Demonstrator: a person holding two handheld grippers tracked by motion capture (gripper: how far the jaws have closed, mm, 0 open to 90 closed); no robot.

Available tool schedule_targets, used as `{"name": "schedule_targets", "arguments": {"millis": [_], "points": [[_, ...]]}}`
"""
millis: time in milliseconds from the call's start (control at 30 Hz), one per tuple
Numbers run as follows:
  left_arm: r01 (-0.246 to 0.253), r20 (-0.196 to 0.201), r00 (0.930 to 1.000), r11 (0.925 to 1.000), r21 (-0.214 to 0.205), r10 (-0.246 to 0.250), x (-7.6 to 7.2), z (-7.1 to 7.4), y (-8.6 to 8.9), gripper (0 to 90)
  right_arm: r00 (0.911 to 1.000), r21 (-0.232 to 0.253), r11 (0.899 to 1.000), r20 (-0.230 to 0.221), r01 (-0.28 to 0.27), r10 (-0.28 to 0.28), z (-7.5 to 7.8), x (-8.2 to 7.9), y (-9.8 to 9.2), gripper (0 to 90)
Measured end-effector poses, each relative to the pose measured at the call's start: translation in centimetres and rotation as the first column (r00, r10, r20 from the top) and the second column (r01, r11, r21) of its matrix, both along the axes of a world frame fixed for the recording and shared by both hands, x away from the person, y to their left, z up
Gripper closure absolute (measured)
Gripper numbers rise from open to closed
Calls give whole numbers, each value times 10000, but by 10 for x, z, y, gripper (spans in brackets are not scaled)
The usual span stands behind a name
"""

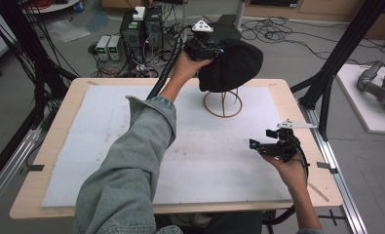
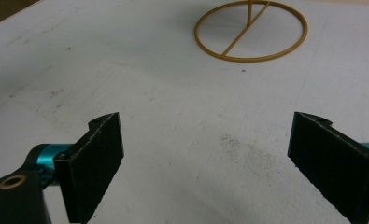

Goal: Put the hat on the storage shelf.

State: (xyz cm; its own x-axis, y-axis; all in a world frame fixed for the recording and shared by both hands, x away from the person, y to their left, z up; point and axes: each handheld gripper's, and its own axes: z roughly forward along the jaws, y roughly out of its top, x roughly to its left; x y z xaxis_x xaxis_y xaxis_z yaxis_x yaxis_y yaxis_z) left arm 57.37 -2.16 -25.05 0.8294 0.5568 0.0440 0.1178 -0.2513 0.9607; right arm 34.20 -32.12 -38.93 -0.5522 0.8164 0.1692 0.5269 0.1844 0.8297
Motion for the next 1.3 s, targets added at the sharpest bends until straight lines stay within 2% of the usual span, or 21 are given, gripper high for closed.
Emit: {"name": "schedule_targets", "arguments": {"millis": [167, 333, 467, 567, 767, 1033, 1300], "points": [[-62, -70, 10000, 9999, 158, 63, 1, -1, 1, 651, 10000, 41, 10000, 1, 8, -8, 1, 0, -1, 102], [-8, -170, 9999, 9999, 113, 10, 3, -3, 2, 627, 10000, 83, 9999, 10, 93, -93, 2, 0, -4, 102], [66, -44, 10000, 10000, -46, -66, 2, 0, 3, 608, 10000, 47, 9999, -19, 94, -94, 1, 1, -2, 102], [73, 94, 9999, 10000, 36, -74, 1, 1, 4, 609, 10000, 58, 9999, -20, 96, -96, 0, 1, -3, 102], [73, -113, 9999, 10000, 35, -73, 2, 1, 7, 567, 9999, 55, 9999, -31, 115, -115, 0, 1, -3, 102], [162, -176, 9997, 9993, 351, -156, -5, 8, 19, 492, 9999, 57, 9999, -16, 128, -128, 0, 1, -2, 102], [92, -415, 9991, 9957, 917, -54, -16, 15, 36, 419, 10000, -22, 10000, -9, 20, -20, 0, 2, 2, 102]]}}
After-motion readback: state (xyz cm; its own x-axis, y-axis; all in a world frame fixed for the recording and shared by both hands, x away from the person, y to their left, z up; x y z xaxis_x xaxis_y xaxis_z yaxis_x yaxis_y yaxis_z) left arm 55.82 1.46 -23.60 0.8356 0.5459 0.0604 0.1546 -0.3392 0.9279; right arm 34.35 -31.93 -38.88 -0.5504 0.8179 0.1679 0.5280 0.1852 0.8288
